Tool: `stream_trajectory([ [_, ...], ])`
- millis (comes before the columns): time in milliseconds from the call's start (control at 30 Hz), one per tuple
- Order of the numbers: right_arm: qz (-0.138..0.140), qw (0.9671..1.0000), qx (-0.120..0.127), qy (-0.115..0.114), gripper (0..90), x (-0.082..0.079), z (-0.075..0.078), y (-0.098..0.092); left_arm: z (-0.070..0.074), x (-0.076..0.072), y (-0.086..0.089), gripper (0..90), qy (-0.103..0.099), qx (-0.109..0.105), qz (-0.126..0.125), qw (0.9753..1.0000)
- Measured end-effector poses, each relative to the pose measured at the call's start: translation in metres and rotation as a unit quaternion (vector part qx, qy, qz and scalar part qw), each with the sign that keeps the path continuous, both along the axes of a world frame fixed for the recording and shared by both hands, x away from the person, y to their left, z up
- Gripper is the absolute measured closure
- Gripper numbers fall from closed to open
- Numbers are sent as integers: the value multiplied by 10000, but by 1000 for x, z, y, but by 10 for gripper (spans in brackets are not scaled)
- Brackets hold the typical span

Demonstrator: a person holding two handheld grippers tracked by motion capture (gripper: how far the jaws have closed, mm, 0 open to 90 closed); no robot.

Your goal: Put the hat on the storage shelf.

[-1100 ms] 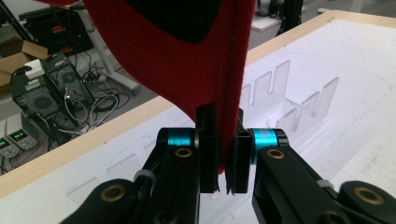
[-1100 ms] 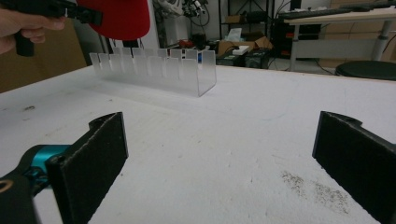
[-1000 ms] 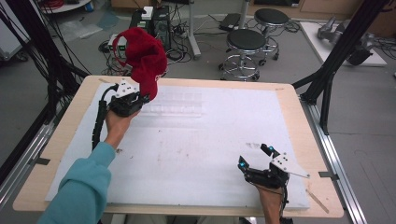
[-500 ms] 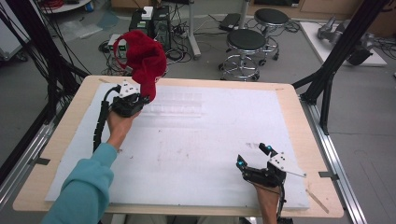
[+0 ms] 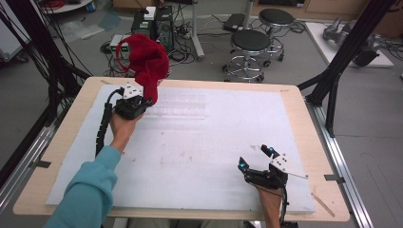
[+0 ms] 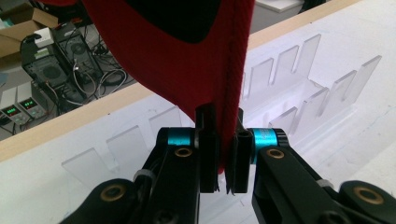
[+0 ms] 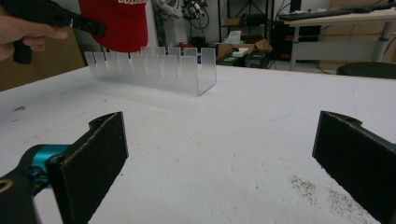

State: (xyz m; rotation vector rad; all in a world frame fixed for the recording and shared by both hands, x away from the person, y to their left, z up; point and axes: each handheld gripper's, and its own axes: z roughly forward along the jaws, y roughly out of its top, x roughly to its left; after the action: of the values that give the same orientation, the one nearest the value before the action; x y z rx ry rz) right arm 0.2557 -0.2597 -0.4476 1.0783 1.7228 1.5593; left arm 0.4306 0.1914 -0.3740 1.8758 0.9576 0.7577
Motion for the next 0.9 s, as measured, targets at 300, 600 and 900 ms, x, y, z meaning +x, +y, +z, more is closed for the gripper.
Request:
stream_trajectory([
  [300,0,10000,11,37,21,1,-1,1,-2,-1,-4,854,75,-4,79,9999],
  [600,34,10000,-4,62,21,2,-2,3,-10,-4,-6,853,236,-289,285,9989],
  [900,21,10000,-2,69,21,2,-2,3,-21,-4,-5,853,320,-245,265,9988],
])
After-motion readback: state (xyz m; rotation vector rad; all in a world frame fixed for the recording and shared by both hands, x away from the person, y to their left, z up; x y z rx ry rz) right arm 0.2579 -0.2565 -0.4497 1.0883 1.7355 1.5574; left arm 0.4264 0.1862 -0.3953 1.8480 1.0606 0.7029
